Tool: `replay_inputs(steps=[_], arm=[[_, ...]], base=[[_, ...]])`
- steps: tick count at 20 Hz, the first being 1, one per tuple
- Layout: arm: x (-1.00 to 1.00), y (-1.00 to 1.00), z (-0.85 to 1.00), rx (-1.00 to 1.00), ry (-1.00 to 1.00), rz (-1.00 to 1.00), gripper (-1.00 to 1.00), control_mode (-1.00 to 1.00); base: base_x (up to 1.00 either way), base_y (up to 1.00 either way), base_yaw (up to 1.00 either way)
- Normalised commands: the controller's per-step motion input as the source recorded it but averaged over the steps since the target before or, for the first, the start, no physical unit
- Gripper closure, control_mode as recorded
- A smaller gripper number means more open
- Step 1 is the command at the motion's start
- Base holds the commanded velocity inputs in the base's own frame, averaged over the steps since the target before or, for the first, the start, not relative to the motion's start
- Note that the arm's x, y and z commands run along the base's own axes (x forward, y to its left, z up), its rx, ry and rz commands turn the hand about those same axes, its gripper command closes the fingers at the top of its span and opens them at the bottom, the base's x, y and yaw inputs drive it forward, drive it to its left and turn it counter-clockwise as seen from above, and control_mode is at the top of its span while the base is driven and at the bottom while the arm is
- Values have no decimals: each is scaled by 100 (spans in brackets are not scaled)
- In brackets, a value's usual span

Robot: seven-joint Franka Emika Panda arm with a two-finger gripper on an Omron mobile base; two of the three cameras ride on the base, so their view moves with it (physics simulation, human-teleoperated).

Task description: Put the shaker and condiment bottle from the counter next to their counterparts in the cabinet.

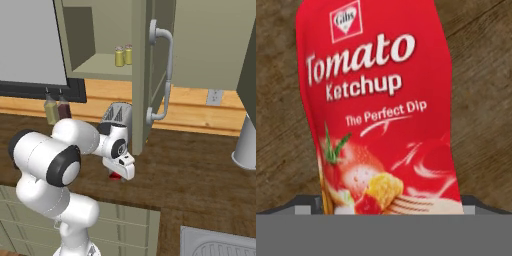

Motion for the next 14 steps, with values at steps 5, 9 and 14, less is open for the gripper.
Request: replay_inputs(steps=[5,9,14], arm=[[0,1,-18,0,0,-2,100,-100],[1,4,-12,0,0,-2,100,-100],[0,0,15,0,0,0,100,-100]], base=[[0,0,0],[0,0,0],[0,0,0]])
